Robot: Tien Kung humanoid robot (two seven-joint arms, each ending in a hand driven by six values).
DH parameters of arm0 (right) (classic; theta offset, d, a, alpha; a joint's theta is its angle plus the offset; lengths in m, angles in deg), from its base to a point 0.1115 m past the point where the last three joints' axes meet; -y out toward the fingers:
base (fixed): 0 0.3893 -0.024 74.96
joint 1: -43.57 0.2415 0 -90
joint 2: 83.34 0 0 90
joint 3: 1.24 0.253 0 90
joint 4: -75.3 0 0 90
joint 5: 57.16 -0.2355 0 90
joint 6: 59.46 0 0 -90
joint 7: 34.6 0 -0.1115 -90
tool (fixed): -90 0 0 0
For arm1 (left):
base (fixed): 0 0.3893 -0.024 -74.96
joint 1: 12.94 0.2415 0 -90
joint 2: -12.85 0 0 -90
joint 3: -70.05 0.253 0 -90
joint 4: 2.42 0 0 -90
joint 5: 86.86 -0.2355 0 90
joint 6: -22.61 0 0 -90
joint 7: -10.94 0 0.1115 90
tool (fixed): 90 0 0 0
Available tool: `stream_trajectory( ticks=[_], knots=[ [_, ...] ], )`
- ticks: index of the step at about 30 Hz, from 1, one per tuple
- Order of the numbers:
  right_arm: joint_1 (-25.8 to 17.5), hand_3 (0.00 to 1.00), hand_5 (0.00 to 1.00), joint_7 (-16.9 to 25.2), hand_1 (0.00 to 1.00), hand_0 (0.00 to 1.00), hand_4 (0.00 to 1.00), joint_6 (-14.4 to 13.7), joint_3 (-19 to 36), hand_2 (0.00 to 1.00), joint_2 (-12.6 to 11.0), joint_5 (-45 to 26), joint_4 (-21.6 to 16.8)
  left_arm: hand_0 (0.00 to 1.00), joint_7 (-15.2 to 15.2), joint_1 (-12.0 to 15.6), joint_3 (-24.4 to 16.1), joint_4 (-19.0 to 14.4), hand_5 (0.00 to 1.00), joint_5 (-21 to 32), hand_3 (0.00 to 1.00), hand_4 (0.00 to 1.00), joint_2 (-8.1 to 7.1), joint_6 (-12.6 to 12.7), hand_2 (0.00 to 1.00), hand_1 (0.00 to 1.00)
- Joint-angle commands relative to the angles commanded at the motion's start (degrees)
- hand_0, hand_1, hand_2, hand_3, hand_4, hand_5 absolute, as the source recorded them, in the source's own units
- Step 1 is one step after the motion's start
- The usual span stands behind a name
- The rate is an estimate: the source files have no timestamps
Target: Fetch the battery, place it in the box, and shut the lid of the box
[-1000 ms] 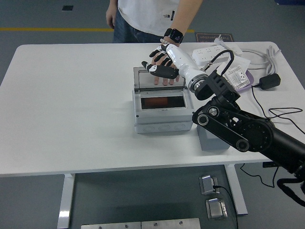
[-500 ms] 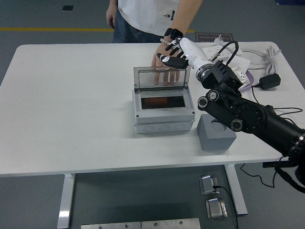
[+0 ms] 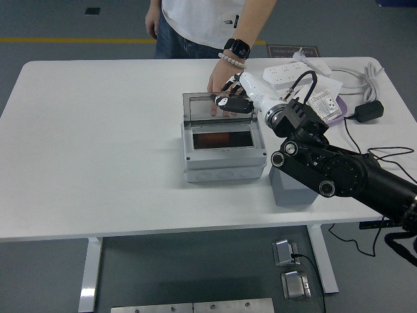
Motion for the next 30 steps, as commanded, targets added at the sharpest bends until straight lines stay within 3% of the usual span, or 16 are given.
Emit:
stream_trajectory(
  ticks=[9,23,30],
  knots=[
    [-1.10,0.644,0.667,-2.95,0.556,0.651,0.743,1.65,0.05,0.601,-4.28,3.46,-8.35,0.385,-0.07,0.17,-0.05,0.00,0.002,0.24,0.502,0.002,-0.03,0.12,0.532,0.593],
    [-3.03,0.650,0.685,-3.60,0.545,0.619,0.749,1.95,-2.59,0.595,-7.50,3.12,-12.98,0.385,-0.39,0.08,0.21,0.00,0.002,1.10,0.501,0.002,-0.08,0.23,0.531,0.594],
    [-3.82,0.651,0.691,-5.37,0.536,0.610,0.750,3.65,-4.02,0.596,-9.84,3.53,-17.13,0.385,-0.39,0.18,0.16,0.00,0.002,1.03,0.501,0.002,-0.06,0.25,0.530,0.593]
  ],
)
